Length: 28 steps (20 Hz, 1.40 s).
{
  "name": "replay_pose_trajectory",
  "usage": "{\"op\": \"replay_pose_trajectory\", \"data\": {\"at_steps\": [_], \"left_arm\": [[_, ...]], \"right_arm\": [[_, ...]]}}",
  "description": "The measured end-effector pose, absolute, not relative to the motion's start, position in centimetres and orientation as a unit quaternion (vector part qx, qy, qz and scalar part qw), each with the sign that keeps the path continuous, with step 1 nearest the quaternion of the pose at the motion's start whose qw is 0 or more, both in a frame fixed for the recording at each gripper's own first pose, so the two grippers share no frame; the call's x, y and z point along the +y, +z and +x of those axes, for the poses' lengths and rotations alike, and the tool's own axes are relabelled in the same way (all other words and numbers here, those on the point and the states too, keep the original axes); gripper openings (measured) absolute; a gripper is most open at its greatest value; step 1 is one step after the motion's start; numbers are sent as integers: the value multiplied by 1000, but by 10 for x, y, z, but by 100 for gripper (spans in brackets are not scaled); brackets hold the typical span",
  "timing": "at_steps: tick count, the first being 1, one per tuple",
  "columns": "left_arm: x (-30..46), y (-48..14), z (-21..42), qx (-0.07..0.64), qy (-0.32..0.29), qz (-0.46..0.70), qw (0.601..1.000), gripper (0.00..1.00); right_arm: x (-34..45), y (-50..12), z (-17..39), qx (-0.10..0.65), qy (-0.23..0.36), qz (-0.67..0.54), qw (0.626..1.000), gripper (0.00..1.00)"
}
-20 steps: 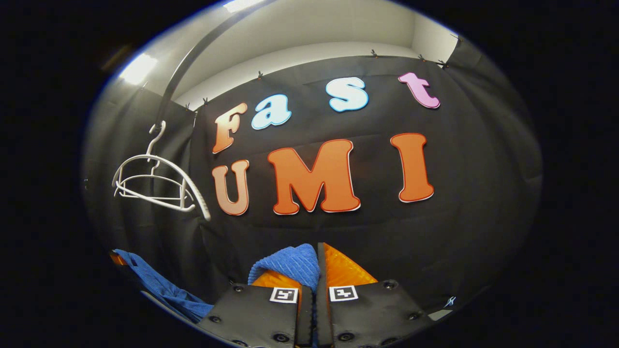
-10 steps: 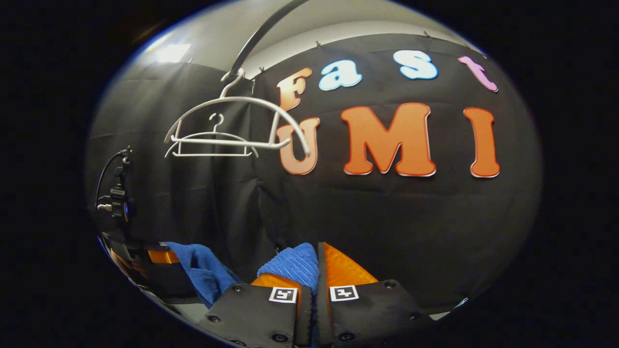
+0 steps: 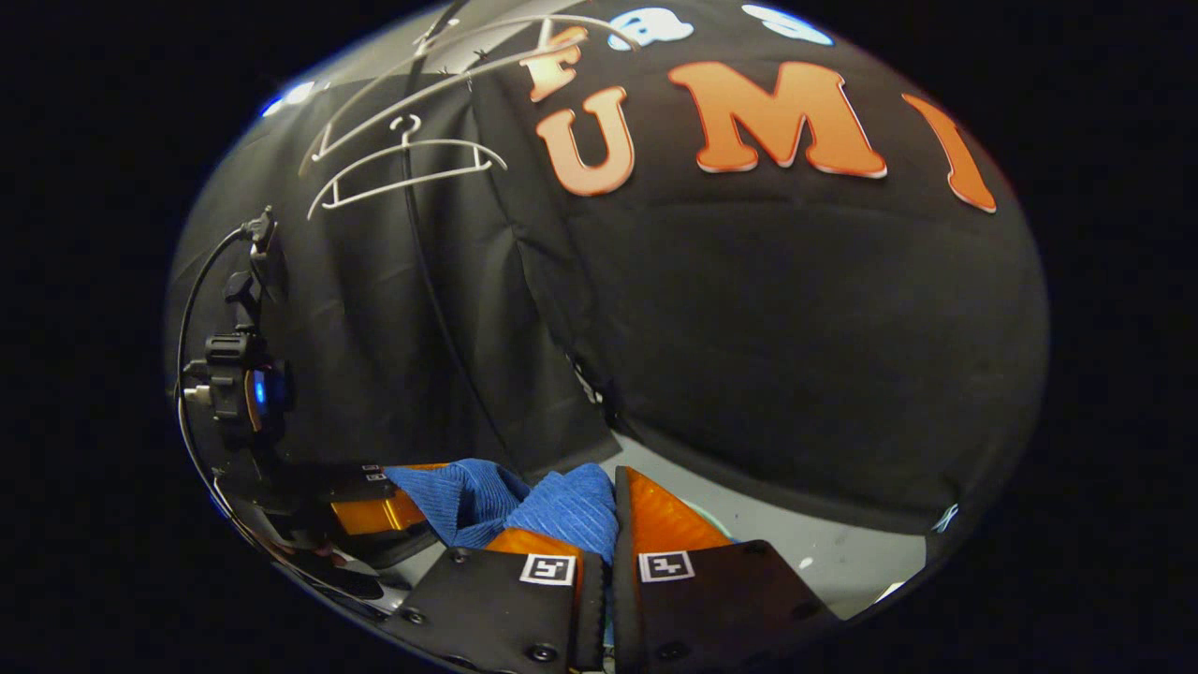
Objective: Grasp the clothes on the hanger with both hands and then place them into the laundry hamper below.
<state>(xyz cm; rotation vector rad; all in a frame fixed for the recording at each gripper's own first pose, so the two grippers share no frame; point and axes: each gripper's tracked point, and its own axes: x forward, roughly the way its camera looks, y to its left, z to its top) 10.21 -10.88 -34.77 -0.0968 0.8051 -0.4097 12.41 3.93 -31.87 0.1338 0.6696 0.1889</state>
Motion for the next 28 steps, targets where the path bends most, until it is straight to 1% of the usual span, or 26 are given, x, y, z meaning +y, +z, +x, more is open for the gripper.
{"op": "replay_pose_trajectory", "data": {"at_steps": [1, 2, 3, 4, 6, 7, 8, 9, 10, 11, 12, 13, 14, 15, 16, 21, 25, 28], "left_arm": [[-112, -358, 94, 403, -196, -54, 892, 16], [-110, -369, 86, 416, -194, -61, 887, 9], [-108, -378, 80, 428, -190, -65, 881, 9], [-105, -386, 73, 441, -188, -68, 875, 16], [-102, -400, 63, 463, -180, -77, 864, 25], [-103, -403, 58, 471, -177, -87, 860, 36], [-102, -406, 55, 478, -172, -93, 856, 38], [-96, -412, 53, 487, -163, -94, 853, 42], [-90, -416, 53, 494, -148, -88, 852, 55], [-81, -422, 49, 498, -135, -79, 853, 69], [-74, -426, 48, 499, -126, -75, 854, 74], [-72, -428, 48, 501, -120, -76, 854, 82], [-71, -428, 48, 502, -115, -79, 854, 84], [-69, -431, 47, 503, -111, -78, 854, 86], [-63, -429, 45, 504, -105, -70, 855, 96], [-53, -423, 38, 498, -100, -57, 859, 96], [-50, -401, 37, 475, -99, -49, 873, 96], [-52, -368, 44, 446, -97, -38, 889, 96]], "right_arm": [[40, -333, 120, 345, 92, 70, 932, 12], [40, -346, 116, 361, 90, 73, 925, 12], [39, -359, 112, 378, 87, 74, 919, 12], [38, -372, 108, 393, 85, 74, 913, 14], [36, -391, 96, 420, 78, 75, 901, 15], [35, -399, 90, 435, 80, 74, 894, 8], [35, -409, 87, 448, 79, 73, 888, 39], [34, -415, 82, 459, 76, 74, 882, 28], [36, -422, 79, 467, 76, 79, 877, 28], [38, -425, 76, 472, 75, 83, 875, 39], [38, -430, 71, 479, 73, 84, 871, 51], [37, -434, 67, 488, 70, 80, 866, 62], [34, -440, 64, 495, 64, 75, 863, 73], [34, -446, 63, 498, 60, 72, 862, 97], [32, -447, 61, 500, 58, 68, 861, 98], [28, -448, 59, 496, 52, 63, 864, 97], [29, -424, 59, 481, 49, 69, 873, 97], [30, -396, 67, 452, 57, 63, 888, 97]]}}
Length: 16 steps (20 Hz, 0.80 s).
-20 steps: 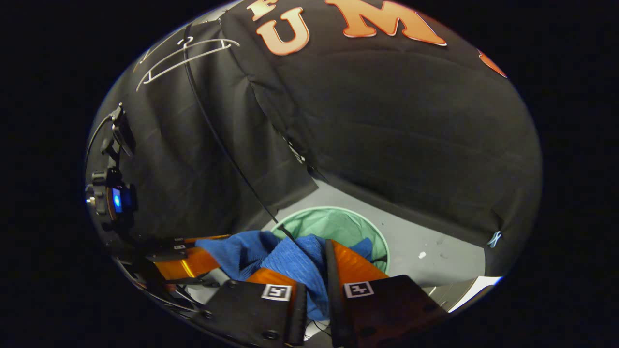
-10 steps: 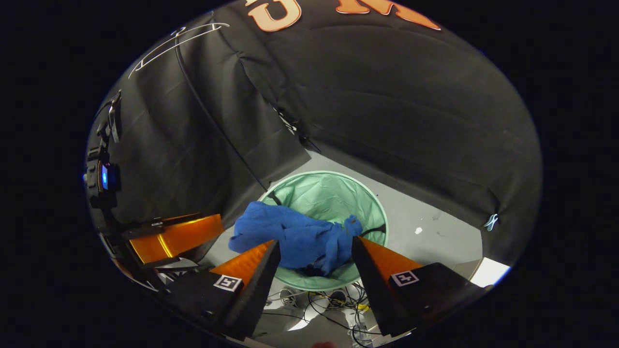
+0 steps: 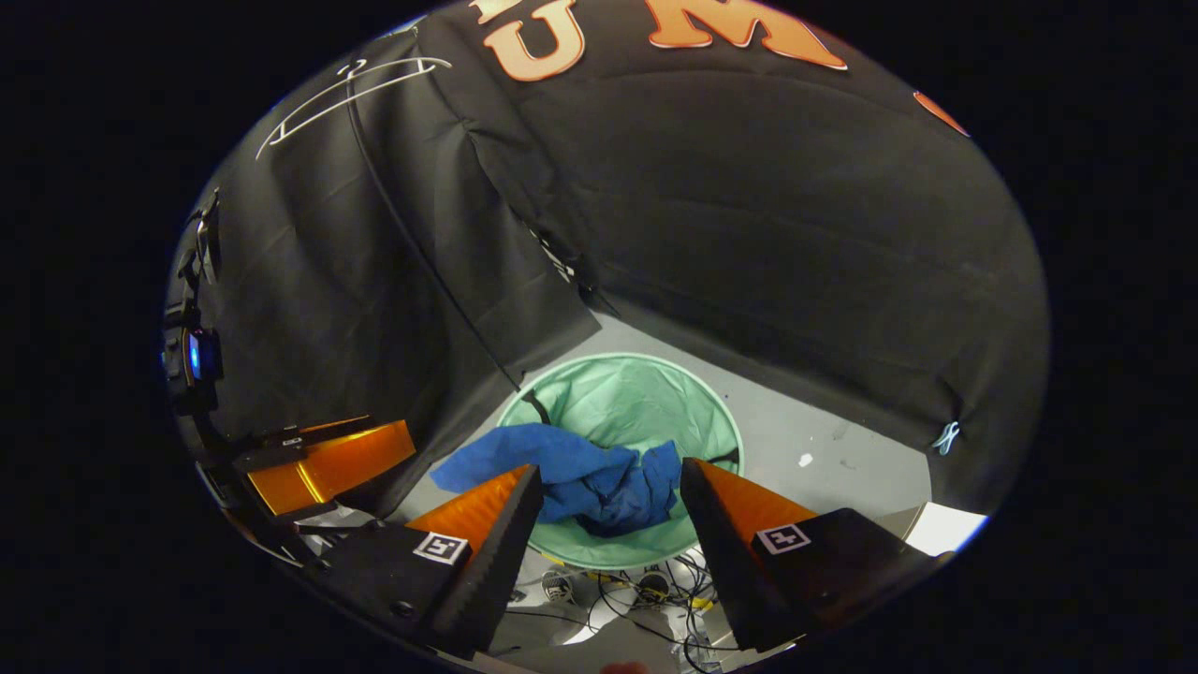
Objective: Grasp the clothes on the hanger with both hands and then place them into the laundry hamper below.
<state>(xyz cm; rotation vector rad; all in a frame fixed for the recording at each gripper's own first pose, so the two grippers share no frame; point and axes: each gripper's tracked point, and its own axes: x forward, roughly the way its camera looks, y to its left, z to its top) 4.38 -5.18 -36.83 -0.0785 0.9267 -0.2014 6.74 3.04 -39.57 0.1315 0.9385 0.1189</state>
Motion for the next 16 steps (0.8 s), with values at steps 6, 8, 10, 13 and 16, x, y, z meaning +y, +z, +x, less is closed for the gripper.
{"op": "replay_pose_trajectory", "data": {"at_steps": [6, 8, 10, 13, 16], "left_arm": [[-51, -280, 76, 351, -91, -49, 931, 96], [-43, -245, 86, 317, -88, -49, 943, 95], [-36, -207, 97, 273, -81, -48, 957, 96], [-35, -150, 113, 203, -76, -55, 975, 95], [-40, -106, 119, 155, -91, -65, 982, 94]], "right_arm": [[27, -314, 96, 370, 61, 53, 925, 97], [23, -280, 105, 333, 59, 49, 940, 97], [20, -244, 113, 297, 59, 46, 952, 97], [16, -192, 121, 245, 59, 52, 966, 97], [24, -143, 118, 200, 63, 65, 976, 96]]}}
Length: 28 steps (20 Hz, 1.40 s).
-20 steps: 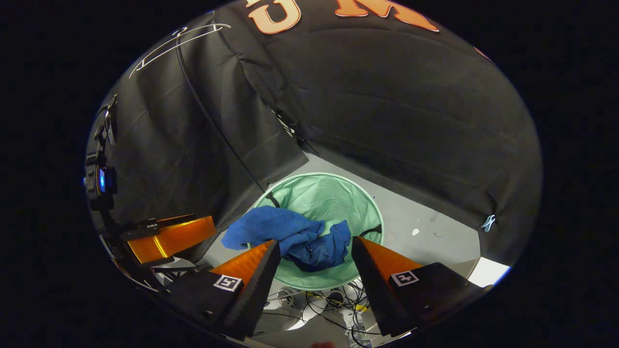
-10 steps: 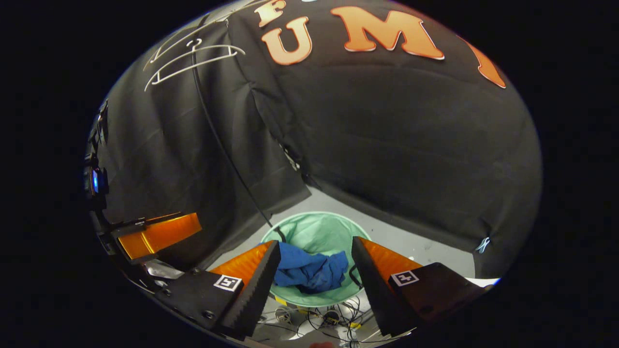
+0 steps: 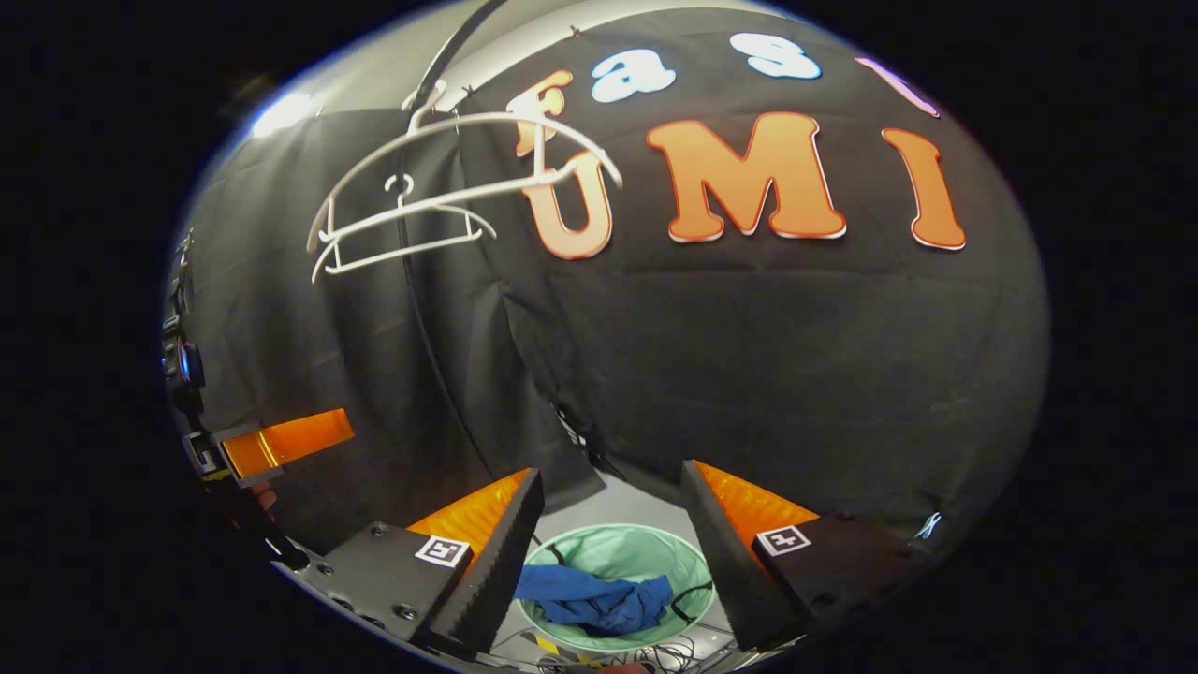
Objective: Grasp the clothes on the hanger with both hands and then place them into the laundry hamper below.
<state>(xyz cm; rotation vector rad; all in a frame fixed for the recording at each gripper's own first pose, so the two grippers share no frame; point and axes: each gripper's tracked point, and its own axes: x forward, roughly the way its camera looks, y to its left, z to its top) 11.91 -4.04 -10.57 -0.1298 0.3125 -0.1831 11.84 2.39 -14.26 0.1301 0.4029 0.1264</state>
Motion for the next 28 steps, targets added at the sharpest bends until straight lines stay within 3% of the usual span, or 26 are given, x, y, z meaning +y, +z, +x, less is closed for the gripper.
{"op": "replay_pose_trajectory", "data": {"at_steps": [2, 3, 4, 5, 7, 8, 11, 12, 14, 17, 19, 20, 21, 23, 24, 25, 28], "left_arm": [[-40, -75, 123, 125, -96, -62, 985, 94], [-41, -62, 123, 112, -97, -60, 987, 99], [-41, -51, 124, 100, -95, -57, 989, 89], [-40, -41, 125, 88, -93, -56, 990, 89], [-38, -24, 124, 67, -87, -59, 992, 94], [-36, -15, 123, 56, -80, -58, 994, 89], [-22, 7, 123, 28, -52, -36, 998, 89], [-16, 10, 123, 20, -40, -30, 999, 89], [-8, 18, 121, 1, -15, -23, 1000, 89], [0, 21, 116, -9, 11, -18, 1000, 89], [-1, 16, 118, -3, 13, -20, 1000, 89], [-1, 15, 118, -2, 13, -23, 1000, 89], [-1, 14, 120, 1, 13, -24, 1000, 89], [1, 12, 121, 4, 17, -25, 1000, 94], [1, 11, 123, 5, 17, -26, 1000, 94], [-1, 11, 123, 5, 15, -29, 999, 89], [-3, 10, 123, 6, 9, -42, 999, 90]], "right_arm": [[24, -123, 115, 176, 65, 63, 980, 96], [23, -112, 114, 164, 67, 64, 982, 96], [22, -99, 113, 150, 69, 65, 984, 96], [22, -89, 113, 136, 68, 62, 986, 100], [20, -69, 113, 108, 63, 46, 991, 95], [16, -57, 111, 93, 58, 37, 993, 96], [9, -35, 112, 49, 41, 27, 998, 96], [7, -27, 112, 37, 37, 25, 998, 84], [-1, -16, 112, 15, 26, 18, 999, 84], [-7, -15, 112, 10, 18, 18, 1000, 84], [-5, -18, 111, 12, 22, 22, 999, 100], [-3, -15, 111, 11, 22, 24, 999, 85], [-2, -15, 112, 11, 23, 24, 999, 100], [-1, -13, 114, 8, 24, 25, 999, 95], [0, -13, 114, 7, 24, 25, 999, 100], [2, -14, 115, 8, 26, 26, 999, 95], [5, -14, 116, 10, 32, 29, 999, 95]]}}
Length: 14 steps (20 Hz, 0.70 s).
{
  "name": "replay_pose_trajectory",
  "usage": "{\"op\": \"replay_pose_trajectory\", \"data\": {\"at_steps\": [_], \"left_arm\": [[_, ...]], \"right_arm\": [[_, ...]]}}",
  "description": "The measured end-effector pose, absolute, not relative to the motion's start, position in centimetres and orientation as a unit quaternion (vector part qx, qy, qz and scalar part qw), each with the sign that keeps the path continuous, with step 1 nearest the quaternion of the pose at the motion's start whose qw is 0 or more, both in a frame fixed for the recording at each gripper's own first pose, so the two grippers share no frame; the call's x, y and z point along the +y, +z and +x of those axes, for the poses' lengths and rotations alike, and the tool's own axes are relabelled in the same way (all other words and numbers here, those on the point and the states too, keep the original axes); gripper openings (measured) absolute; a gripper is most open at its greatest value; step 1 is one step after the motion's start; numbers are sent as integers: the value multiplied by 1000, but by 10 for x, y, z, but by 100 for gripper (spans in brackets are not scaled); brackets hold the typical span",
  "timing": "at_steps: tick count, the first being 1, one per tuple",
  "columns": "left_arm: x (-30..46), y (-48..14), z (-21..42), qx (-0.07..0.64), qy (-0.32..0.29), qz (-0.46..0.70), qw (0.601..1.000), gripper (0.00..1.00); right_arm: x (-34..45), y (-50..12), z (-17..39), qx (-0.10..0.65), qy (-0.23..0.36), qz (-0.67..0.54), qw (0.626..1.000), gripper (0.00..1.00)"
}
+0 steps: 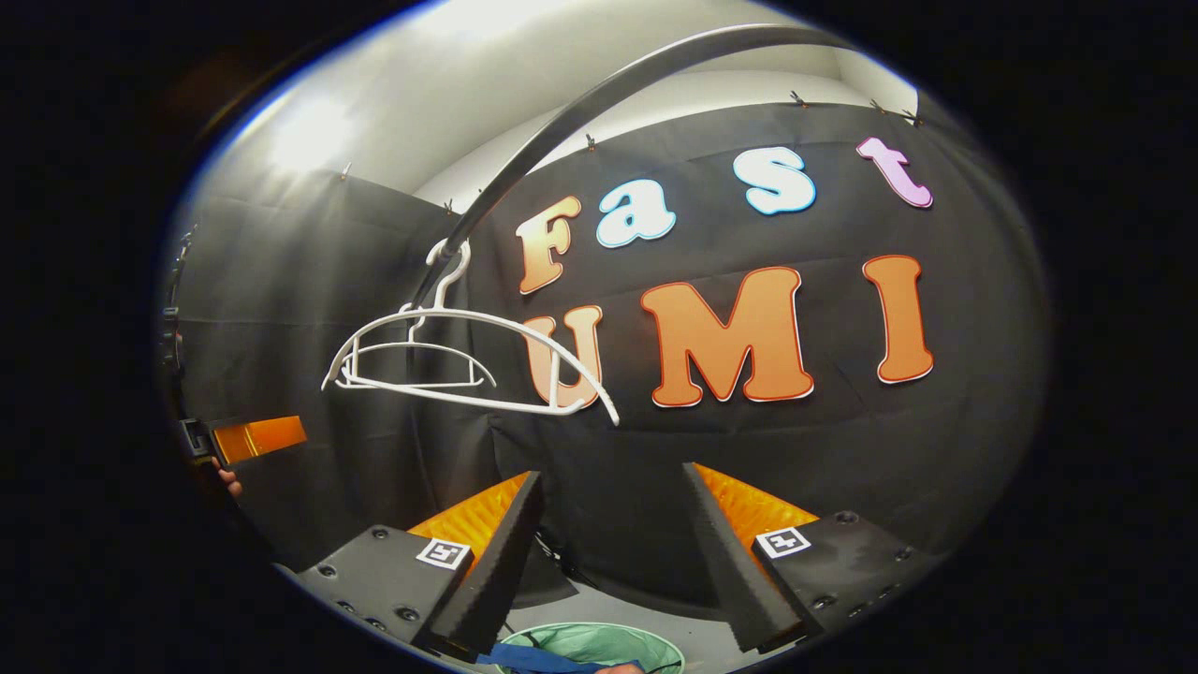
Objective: Grasp the clothes on the hanger with both hands and then place them into the laundry hamper below.
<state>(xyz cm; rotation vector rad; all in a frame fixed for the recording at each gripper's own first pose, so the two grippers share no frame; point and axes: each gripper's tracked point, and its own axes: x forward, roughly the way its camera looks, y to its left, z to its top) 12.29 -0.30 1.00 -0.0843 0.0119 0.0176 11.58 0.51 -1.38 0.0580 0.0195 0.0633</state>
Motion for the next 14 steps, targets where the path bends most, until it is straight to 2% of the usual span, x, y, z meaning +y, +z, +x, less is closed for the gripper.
{"op": "replay_pose_trajectory", "data": {"at_steps": [2, 4, 5, 6, 8, 11, 12, 13, 14], "left_arm": [[-2, 9, 125, 5, 11, -41, 999, 90], [-1, 9, 126, 6, 12, -37, 999, 94], [-3, 9, 126, 4, 10, -37, 999, 91], [-4, 10, 125, 3, 8, -37, 999, 95], [-5, 10, 125, 3, 6, -37, 999, 92], [-5, 10, 126, 3, 6, -28, 1000, 98], [-4, 10, 126, 3, 7, -22, 1000, 98], [-5, 9, 127, 4, 8, -17, 1000, 99], [-6, 8, 127, 4, 6, -14, 1000, 99]], "right_arm": [[6, -15, 118, 9, 33, 29, 999, 95], [5, -15, 119, 9, 33, 29, 999, 95], [5, -16, 119, 10, 33, 30, 999, 95], [5, -16, 119, 10, 33, 31, 999, 95], [5, -16, 121, 11, 33, 31, 999, 95], [3, -16, 121, 12, 31, 31, 999, 95], [2, -16, 121, 12, 31, 32, 999, 100], [2, -17, 122, 12, 31, 33, 999, 95], [3, -17, 121, 13, 32, 34, 999, 95]]}}
